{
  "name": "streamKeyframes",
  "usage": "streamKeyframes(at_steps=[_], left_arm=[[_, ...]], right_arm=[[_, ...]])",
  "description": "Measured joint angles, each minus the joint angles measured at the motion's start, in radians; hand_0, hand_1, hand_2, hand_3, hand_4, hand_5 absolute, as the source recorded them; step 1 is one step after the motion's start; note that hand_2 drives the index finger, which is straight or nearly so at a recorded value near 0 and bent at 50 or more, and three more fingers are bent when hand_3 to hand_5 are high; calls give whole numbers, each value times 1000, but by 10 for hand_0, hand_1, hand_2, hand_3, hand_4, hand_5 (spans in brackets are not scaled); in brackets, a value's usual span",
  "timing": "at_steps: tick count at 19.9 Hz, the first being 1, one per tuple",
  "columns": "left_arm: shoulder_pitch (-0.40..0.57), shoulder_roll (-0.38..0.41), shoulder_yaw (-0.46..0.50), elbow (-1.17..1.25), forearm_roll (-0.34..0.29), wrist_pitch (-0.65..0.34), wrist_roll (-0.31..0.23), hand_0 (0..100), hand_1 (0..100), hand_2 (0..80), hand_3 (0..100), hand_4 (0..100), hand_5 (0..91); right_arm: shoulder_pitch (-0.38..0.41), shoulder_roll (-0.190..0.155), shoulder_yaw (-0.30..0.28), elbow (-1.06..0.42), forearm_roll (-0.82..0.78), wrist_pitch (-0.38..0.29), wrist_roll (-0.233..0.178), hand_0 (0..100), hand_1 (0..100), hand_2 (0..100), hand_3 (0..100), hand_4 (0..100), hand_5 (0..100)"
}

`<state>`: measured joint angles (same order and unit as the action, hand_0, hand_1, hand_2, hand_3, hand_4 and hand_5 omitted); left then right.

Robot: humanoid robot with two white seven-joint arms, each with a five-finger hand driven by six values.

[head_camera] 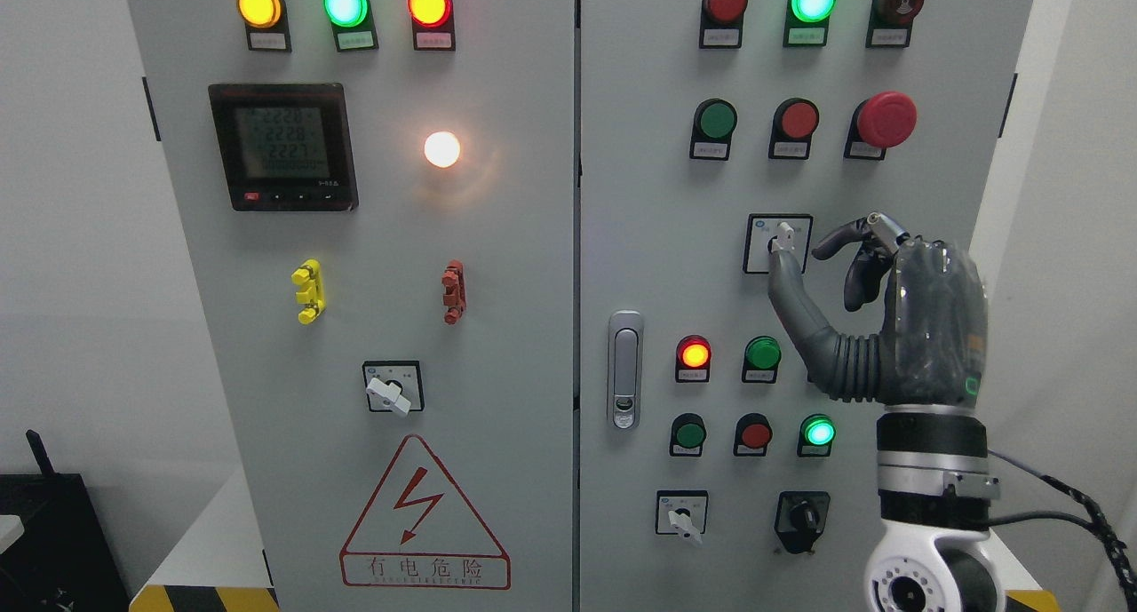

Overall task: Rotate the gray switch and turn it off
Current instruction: 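Release the switch and pull the right hand back from the cabinet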

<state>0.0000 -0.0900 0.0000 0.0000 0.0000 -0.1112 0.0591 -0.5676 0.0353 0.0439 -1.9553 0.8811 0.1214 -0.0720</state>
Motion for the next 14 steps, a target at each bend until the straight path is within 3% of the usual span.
streamKeyframes(at_steps=[2, 3, 6, 8, 14], left_arm=[[0, 0, 0, 0, 0, 0, 0, 120, 389, 0, 0, 0, 0], [0, 0, 0, 0, 0, 0, 0, 120, 389, 0, 0, 0, 0], [0, 0, 0, 0, 0, 0, 0, 120, 389, 0, 0, 0, 0], [0, 0, 0, 0, 0, 0, 0, 120, 389, 0, 0, 0, 0], [0, 0, 0, 0, 0, 0, 0, 120, 389, 0, 0, 0, 0]], right_arm=[[26, -8, -2, -14, -2, -21, -2, 296, 176, 364, 243, 91, 70], [40, -17, -6, -21, -3, -35, -3, 303, 122, 285, 156, 29, 1], [81, -46, -16, -41, -8, -107, 0, 290, 115, 166, 70, 0, 0], [104, -65, -20, -51, -13, -147, 2, 281, 118, 142, 56, 0, 0], [152, -132, -30, -83, -41, -179, 5, 267, 123, 90, 33, 0, 0]])
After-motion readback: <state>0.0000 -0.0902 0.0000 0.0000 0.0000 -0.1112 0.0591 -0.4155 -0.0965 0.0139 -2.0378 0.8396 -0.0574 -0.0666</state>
